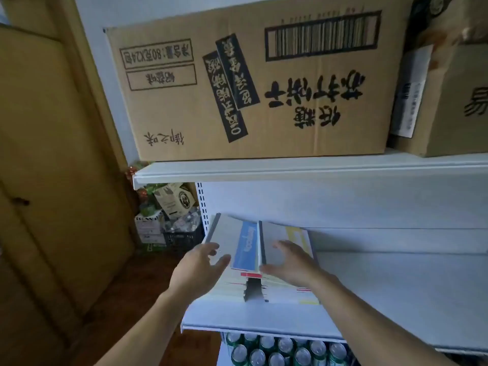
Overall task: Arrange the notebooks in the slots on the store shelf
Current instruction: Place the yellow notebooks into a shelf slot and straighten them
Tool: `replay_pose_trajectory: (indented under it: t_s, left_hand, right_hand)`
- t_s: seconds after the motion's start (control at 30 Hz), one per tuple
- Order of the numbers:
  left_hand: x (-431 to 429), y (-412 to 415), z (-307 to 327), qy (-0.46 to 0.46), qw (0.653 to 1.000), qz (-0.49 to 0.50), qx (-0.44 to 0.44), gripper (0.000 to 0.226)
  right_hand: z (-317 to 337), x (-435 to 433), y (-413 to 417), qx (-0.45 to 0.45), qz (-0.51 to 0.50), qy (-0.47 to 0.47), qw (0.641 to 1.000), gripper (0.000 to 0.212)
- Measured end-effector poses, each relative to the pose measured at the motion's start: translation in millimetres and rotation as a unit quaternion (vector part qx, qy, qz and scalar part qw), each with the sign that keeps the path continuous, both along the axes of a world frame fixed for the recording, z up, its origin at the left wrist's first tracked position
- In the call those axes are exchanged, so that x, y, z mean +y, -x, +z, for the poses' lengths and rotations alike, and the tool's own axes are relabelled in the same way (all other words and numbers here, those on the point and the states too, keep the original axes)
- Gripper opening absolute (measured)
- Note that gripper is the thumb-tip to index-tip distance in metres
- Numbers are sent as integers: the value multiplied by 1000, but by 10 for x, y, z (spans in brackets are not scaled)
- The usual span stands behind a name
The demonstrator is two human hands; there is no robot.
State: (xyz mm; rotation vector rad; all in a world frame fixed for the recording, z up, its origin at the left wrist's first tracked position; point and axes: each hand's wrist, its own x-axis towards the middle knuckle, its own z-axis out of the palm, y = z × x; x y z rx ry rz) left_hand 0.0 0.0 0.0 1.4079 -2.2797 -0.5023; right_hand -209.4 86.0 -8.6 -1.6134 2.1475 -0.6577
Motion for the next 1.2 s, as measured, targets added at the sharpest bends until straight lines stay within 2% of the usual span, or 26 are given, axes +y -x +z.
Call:
replay_pose_trajectory:
  t_s: [0.1,0.2,0.23,0.33,0.37,0.4,0.5,0.53,0.67,0.7,0.77,0.83,0.97,1.07,1.13,1.2]
  left_hand:
    - [-283,50,-33,31,996,69,-41,65]
    - [-502,98,-123,-35,992,100,-68,59]
    - [-553,113,-180,-44,991,105,-70,55]
    - [-667,125,-261,-47,990,119,-55,51]
    - [-698,118,-272,-54,990,118,-50,49]
    - [-717,114,-269,-64,990,113,-49,47]
    - [-798,92,-266,-87,991,88,-43,39]
    - [-812,79,-248,-97,992,78,-34,33]
    - [-842,9,-188,-47,998,52,-2,13]
    - [-837,-6,-168,-34,998,45,23,10]
    - [-784,-15,-100,-68,990,33,116,5]
    - [-732,22,-37,-165,956,40,240,15]
    - [-561,146,19,-368,811,9,455,39]
    - [-354,240,-18,-453,719,-47,524,39]
    - [-219,254,-10,-504,656,-104,552,33]
    - [-147,229,17,-538,621,-151,550,25]
  right_hand:
    - [-166,-163,115,80,44,-27,995,89]
    - [-363,-180,186,94,59,-43,993,82]
    - [-425,-169,208,98,51,-32,993,87]
    - [-520,-125,255,124,41,-7,991,123]
    - [-540,-108,267,132,42,-2,990,125]
    - [-529,-93,261,127,44,1,991,116]
    - [-482,-74,249,116,51,21,992,56]
    - [-486,-71,243,107,38,40,993,44]
    - [-523,-99,187,53,-47,122,990,32]
    - [-539,-108,169,38,-65,155,985,31]
    - [-534,-138,124,29,-106,220,969,34]
    - [-467,-176,52,19,-154,278,948,35]
    - [-233,-273,-199,14,-177,374,910,43]
    - [-110,-336,-483,77,-101,379,917,41]
    - [-118,-347,-649,128,-27,347,928,42]
    - [-116,-315,-743,135,12,324,937,38]
